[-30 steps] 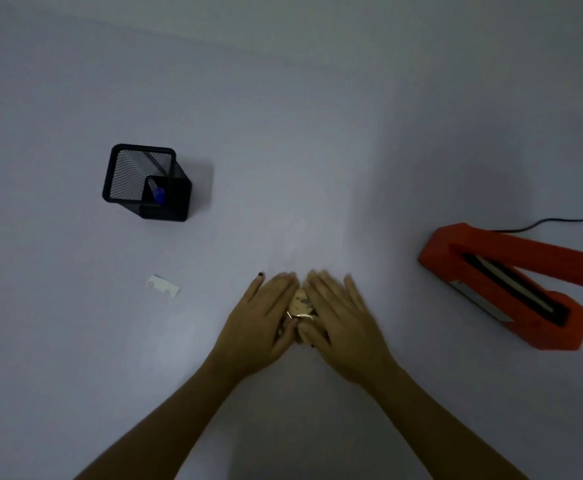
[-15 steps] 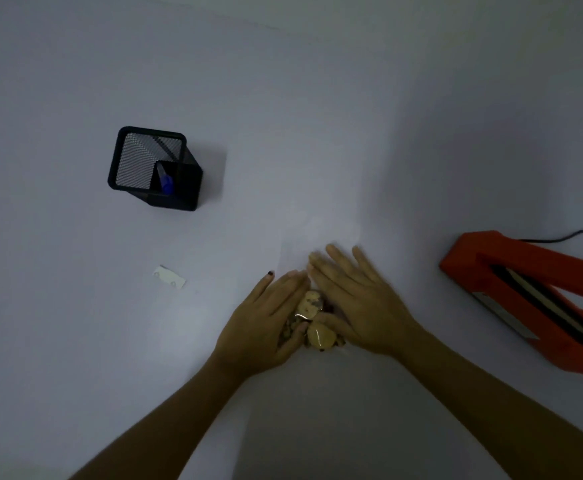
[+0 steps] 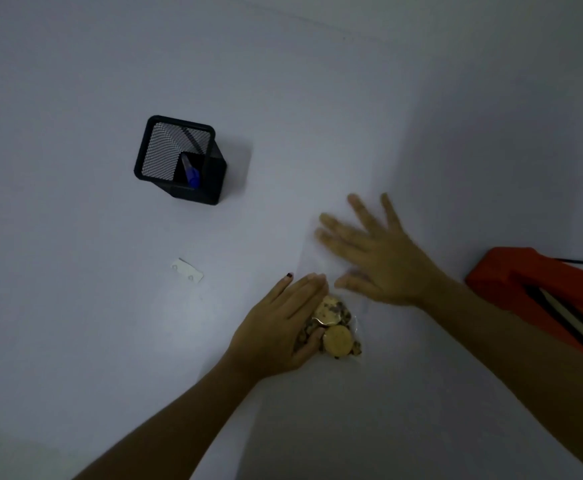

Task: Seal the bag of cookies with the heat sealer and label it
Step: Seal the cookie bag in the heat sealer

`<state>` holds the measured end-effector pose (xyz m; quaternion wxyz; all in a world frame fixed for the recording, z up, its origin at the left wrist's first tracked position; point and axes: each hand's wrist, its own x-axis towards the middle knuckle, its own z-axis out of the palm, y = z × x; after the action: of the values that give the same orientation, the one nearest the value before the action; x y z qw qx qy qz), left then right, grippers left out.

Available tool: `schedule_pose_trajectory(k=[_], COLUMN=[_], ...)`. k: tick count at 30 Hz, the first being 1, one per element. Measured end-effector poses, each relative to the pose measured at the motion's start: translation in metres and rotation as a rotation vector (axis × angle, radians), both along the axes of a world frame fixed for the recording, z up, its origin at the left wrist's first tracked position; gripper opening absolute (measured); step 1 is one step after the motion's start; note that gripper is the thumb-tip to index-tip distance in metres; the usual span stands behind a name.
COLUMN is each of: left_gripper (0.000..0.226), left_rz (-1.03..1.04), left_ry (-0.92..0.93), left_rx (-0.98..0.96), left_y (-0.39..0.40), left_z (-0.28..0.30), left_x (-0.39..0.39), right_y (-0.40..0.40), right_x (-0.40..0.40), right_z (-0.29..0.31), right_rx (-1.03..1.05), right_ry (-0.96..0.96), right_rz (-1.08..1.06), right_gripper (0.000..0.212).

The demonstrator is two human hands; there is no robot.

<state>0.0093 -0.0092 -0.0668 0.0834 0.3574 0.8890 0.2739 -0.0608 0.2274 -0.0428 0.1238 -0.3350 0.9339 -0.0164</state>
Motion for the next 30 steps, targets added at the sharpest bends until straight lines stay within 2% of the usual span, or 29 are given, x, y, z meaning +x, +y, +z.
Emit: schedule_pose_trajectory(k=[3, 10, 16, 23, 30], left_gripper=[0.053, 0.056, 0.054, 0.057, 0.057], left_rz=[0.002, 0.011, 0.013, 0.013, 0.035], left_ry=[0.009, -0.008, 0.003, 0.007, 0.011], left_rx=[0.002, 0.011, 0.025, 0.01, -0.002], left_y=[-0.001, -0.001, 0.0, -0.001, -0.001], left_z=[-0.001, -0.001, 0.001, -0.001, 0.001], left_x=[0.0, -0.001, -0.001, -0.002, -0.002], right_y=[-0.016, -0.012, -0.025, -0.026, -0.021], right_x=[-0.001, -0.032, 0.002, -0.01, 0.043], right_z=[-0.002, -0.001, -0.005, -0.002, -0.005], right_rx=[0.013, 0.079, -0.024, -0.008, 0.012], right_ry=[-0.015, -0.029, -0.019, -0.026, -0.024], right_rz=[0.184, -0.076, 0.067, -0.357, -0.572], right_gripper=[0.07, 0.071, 0.066, 0.063, 0.085])
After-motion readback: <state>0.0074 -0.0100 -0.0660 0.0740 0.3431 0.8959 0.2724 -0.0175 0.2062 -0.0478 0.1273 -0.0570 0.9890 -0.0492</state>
